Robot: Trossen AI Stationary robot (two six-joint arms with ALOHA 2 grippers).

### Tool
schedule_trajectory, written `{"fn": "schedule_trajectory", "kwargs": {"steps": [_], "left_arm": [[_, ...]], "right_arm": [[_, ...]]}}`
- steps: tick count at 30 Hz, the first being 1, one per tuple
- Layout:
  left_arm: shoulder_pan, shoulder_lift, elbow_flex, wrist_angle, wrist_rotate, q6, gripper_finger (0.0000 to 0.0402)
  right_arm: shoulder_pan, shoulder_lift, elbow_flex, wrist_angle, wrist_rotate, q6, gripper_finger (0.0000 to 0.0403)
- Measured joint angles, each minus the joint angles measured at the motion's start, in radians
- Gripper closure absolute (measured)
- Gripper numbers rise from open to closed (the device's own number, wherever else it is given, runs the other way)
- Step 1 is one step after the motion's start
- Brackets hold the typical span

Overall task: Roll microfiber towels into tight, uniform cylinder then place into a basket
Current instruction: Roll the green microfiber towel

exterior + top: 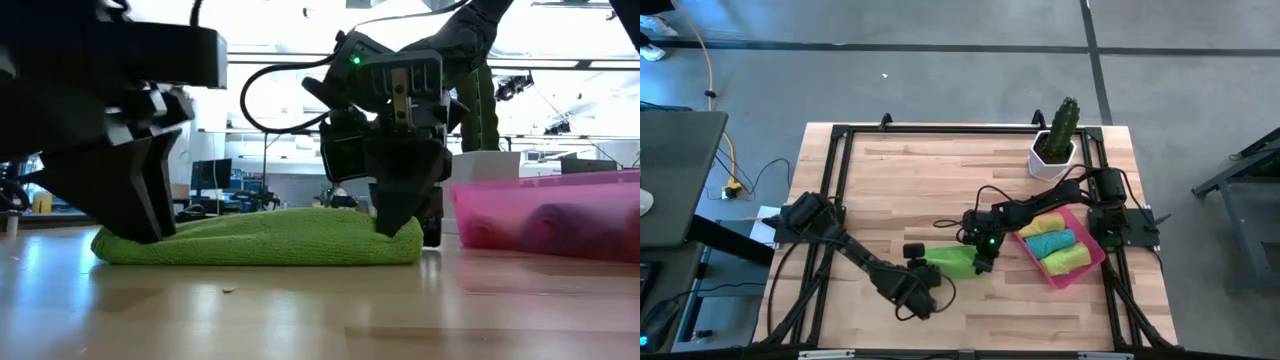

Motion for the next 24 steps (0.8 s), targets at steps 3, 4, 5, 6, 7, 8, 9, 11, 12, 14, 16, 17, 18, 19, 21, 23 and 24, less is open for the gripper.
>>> {"fn": "schedule_trajectory", "kwargs": {"steps": [3, 4, 5, 6, 7, 8, 9, 11, 12, 14, 16, 17, 18, 19, 21, 23, 24], "left_arm": [[0.018, -0.009, -0.018, 0.033, 0.092, -0.006, 0.0300], [0.021, -0.008, -0.018, 0.041, 0.112, -0.004, 0.0300], [0.022, -0.008, -0.018, 0.054, 0.136, -0.001, 0.0300], [0.022, -0.008, -0.018, 0.071, 0.161, -0.001, 0.0300], [0.021, -0.008, -0.018, 0.084, 0.180, 0.000, 0.0300], [0.020, -0.008, -0.018, 0.095, 0.197, 0.000, 0.0300], [0.020, -0.008, -0.018, 0.102, 0.213, -0.001, 0.0300], [0.020, -0.008, -0.018, 0.107, 0.242, -0.009, 0.0300], [0.021, -0.008, -0.018, 0.107, 0.248, -0.018, 0.0300], [0.021, -0.008, -0.019, 0.111, 0.255, -0.044, 0.0300], [0.022, -0.007, -0.018, 0.111, 0.258, -0.073, 0.0300], [0.023, -0.007, -0.018, 0.111, 0.263, -0.089, 0.0300], [0.024, -0.007, -0.018, 0.110, 0.269, -0.109, 0.0300], [0.024, -0.007, -0.018, 0.109, 0.273, -0.129, 0.0300], [0.024, -0.007, -0.019, 0.109, 0.273, -0.174, 0.0300], [0.024, -0.007, -0.019, 0.108, 0.273, -0.204, 0.0300], [0.024, -0.007, -0.019, 0.109, 0.273, -0.212, 0.0300]], "right_arm": [[0.000, 0.000, 0.000, 0.000, 0.018, -0.057, 0.0397], [0.000, 0.000, 0.000, 0.003, 0.023, -0.081, 0.0392], [0.000, 0.000, 0.000, 0.005, 0.029, -0.112, 0.0386], [0.000, 0.000, 0.000, 0.005, 0.036, -0.145, 0.0377], [-0.001, -0.004, 0.000, 0.004, 0.041, -0.180, 0.0367], [-0.003, -0.009, 0.000, 0.003, 0.044, -0.215, 0.0355], [-0.007, -0.018, 0.000, 0.001, 0.046, -0.248, 0.0343], [-0.014, -0.047, -0.001, -0.016, 0.047, -0.333, 0.0320], [-0.017, -0.066, -0.001, -0.020, 0.051, -0.384, 0.0310], [-0.017, -0.110, -0.001, -0.041, 0.082, -0.501, 0.0296], [-0.010, -0.150, -0.001, -0.053, 0.164, -0.609, 0.0290], [-0.002, -0.172, -0.001, -0.062, 0.214, -0.652, 0.0289], [0.010, -0.192, -0.001, -0.069, 0.262, -0.687, 0.0290], [0.025, -0.212, -0.001, -0.063, 0.312, -0.714, 0.0291], [0.070, -0.243, -0.001, -0.061, 0.393, -0.753, 0.0295], [0.137, -0.254, -0.001, -0.049, 0.461, -0.778, 0.0299], [0.175, -0.255, -0.001, -0.041, 0.500, -0.795, 0.0300]]}}
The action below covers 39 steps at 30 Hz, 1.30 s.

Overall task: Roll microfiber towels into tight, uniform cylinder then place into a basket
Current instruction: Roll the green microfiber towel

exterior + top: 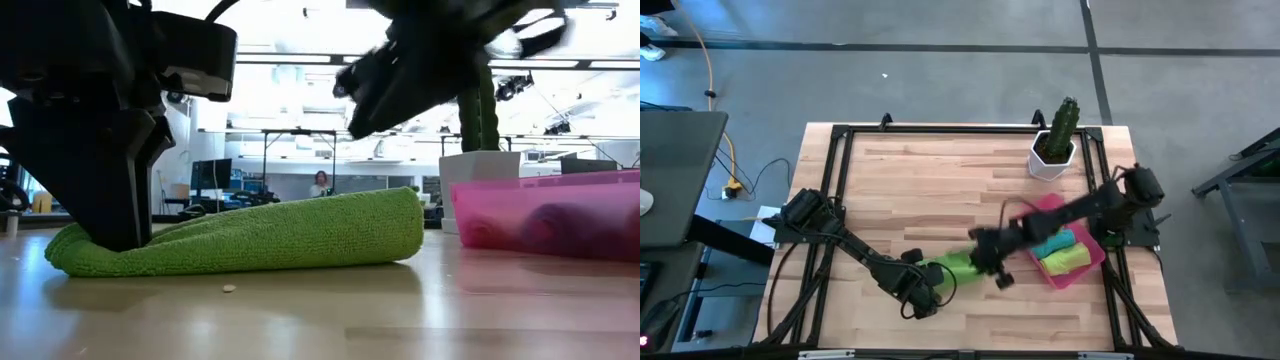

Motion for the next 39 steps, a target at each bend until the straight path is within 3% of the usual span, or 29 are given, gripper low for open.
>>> {"fn": "schedule_trajectory", "kwargs": {"steps": [6, 8, 15, 20, 28, 33, 39], "left_arm": [[0.000, 0.000, -0.001, 0.000, -0.002, -0.005, 0.0300], [0.000, 0.000, -0.001, 0.002, -0.003, -0.005, 0.0300], [0.000, 0.000, -0.002, 0.003, -0.008, -0.019, 0.0300], [0.000, 0.000, -0.002, 0.007, -0.008, -0.021, 0.0300], [0.000, 0.000, -0.002, 0.008, -0.007, -0.022, 0.0300], [0.000, 0.000, -0.002, 0.008, -0.007, -0.022, 0.0300], [0.000, 0.000, -0.002, 0.007, -0.007, -0.022, 0.0300]], "right_arm": [[0.189, 0.037, 0.000, 0.017, 0.358, -0.106, 0.0300], [0.216, 0.046, 0.000, 0.033, 0.418, -0.088, 0.0294], [0.224, 0.105, 0.000, 0.081, 0.384, 0.085, 0.0235], [0.217, 0.139, 0.000, 0.078, 0.504, 0.105, 0.0203], [0.165, 0.165, 0.000, 0.052, 0.474, 0.147, 0.0207], [0.177, 0.103, 0.000, 0.039, 0.471, 0.113, 0.0208], [0.213, 0.064, 0.001, 0.038, 0.398, 0.226, 0.0208]]}}
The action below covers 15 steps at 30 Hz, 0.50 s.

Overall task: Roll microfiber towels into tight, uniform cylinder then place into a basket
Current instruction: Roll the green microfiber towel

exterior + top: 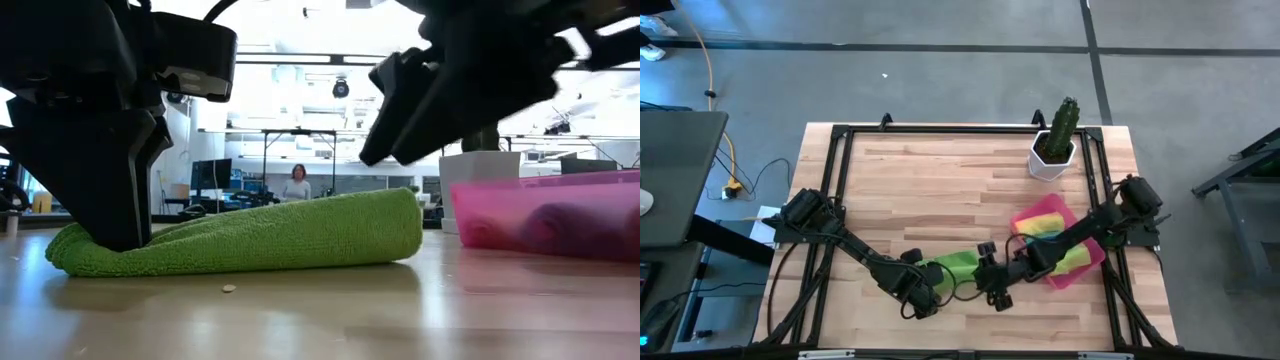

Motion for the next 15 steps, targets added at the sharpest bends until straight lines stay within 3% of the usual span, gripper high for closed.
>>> {"fn": "schedule_trajectory", "kwargs": {"steps": [15], "left_arm": [[0.000, 0.000, 0.000, -0.002, 0.000, -0.003, 0.0300]], "right_arm": [[0.004, 0.107, 0.000, 0.004, 0.134, 0.020, 0.0209]]}}
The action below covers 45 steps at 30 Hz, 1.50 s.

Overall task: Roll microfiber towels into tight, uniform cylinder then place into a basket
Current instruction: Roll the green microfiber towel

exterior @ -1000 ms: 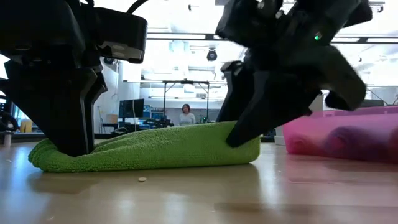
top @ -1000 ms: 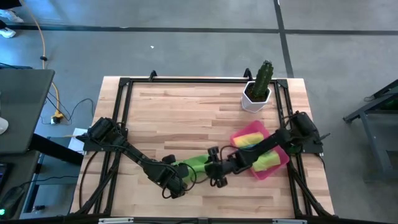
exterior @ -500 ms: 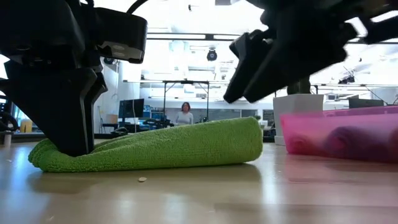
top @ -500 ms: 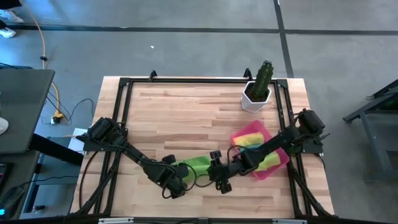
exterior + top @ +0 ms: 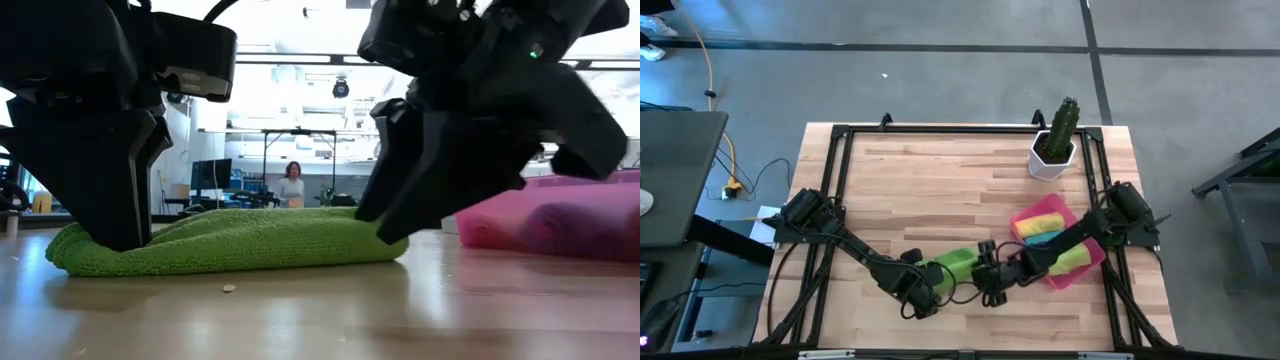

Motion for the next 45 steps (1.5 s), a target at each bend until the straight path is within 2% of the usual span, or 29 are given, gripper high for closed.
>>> {"fn": "schedule_trajectory", "kwargs": {"steps": [12, 20, 27, 32, 40, 42, 45], "left_arm": [[0.001, 0.000, 0.000, 0.000, 0.000, 0.002, 0.0300], [0.001, -0.002, -0.001, 0.002, 0.000, 0.002, 0.0300], [0.002, -0.001, 0.018, -0.005, 0.019, -0.001, 0.0300], [0.002, 0.002, 0.052, -0.021, 0.055, 0.008, 0.0300], [0.002, 0.006, 0.091, -0.080, 0.100, 0.014, 0.0300], [0.001, 0.007, 0.106, -0.118, 0.100, 0.011, 0.0300], [-0.002, 0.008, 0.127, -0.181, 0.101, 0.011, 0.0300]], "right_arm": [[-0.034, 0.002, 0.000, 0.013, 0.013, -0.098, 0.0208], [-0.079, 0.016, 0.000, 0.015, -0.003, -0.106, 0.0208], [-0.108, 0.053, 0.003, 0.032, -0.089, -0.113, 0.0212], [-0.118, 0.068, 0.004, 0.031, -0.112, -0.082, 0.0253], [-0.123, 0.070, 0.005, 0.021, -0.177, -0.069, 0.0386], [-0.124, 0.070, 0.005, 0.016, -0.196, -0.065, 0.0393], [-0.138, 0.070, 0.005, 0.013, -0.278, -0.015, 0.0388]]}}
